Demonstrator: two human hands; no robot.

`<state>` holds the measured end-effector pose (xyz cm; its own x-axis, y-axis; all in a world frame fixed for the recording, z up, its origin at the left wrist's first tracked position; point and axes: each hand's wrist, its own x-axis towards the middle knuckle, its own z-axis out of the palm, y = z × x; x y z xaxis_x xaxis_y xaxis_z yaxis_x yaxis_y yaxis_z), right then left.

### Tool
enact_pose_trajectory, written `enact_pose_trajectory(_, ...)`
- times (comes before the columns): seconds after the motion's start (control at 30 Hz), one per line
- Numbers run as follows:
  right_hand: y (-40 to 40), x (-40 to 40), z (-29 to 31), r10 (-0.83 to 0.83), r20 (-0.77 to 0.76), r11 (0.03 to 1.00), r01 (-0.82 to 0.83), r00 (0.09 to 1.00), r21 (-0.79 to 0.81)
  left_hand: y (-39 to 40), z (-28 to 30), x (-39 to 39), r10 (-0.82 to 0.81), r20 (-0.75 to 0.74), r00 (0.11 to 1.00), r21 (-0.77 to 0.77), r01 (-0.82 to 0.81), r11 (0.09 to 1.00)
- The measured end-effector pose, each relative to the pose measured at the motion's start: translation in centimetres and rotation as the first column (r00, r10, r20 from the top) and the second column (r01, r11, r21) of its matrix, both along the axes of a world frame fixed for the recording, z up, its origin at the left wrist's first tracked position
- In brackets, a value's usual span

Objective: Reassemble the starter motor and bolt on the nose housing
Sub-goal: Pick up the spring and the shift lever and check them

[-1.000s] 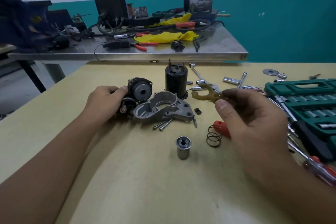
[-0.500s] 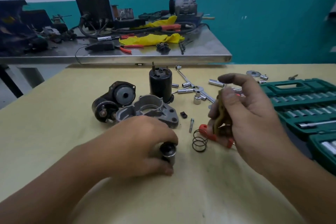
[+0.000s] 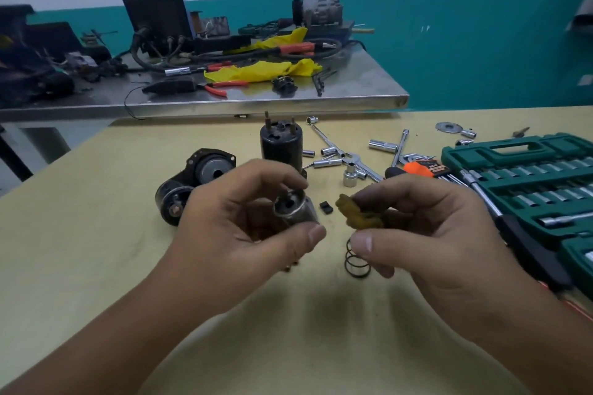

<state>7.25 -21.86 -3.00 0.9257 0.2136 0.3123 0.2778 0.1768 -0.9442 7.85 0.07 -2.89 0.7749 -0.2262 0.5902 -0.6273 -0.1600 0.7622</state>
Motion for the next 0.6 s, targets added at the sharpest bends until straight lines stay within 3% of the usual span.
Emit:
enact_pose_trajectory(0.17,0.9,-0.8,-0.1,-0.068,0.163,0.996,0.076,0.984,-0.045,-0.3,0.1,-0.1,0.066,0.119,0.991,0.033,-0.07,0.997)
enact_pose_trajectory(0.33,1.0,-0.8,-0.1,-0.095,0.202,0.995,0.096,0.975,0.003,-0.8,0.4,-0.6,0.116,0.156,0.981,0.037,-0.124,0.992)
enact_pose_trajectory(0.5,1.1,-1.0,0.0,-0.145,0.314,0.985,0.166,0.938,-0.042,-0.9,0.9,-0.8,0.135,0.288,0.948,0.17,-0.19,0.967)
enact_pose_trajectory(0.6,1.1,-0.9,0.0,-0.179,0.389,0.973,0.222,0.904,-0.069,-1.1,0.8,-1.0,0.152,0.283,0.947,0.125,-0.194,0.973)
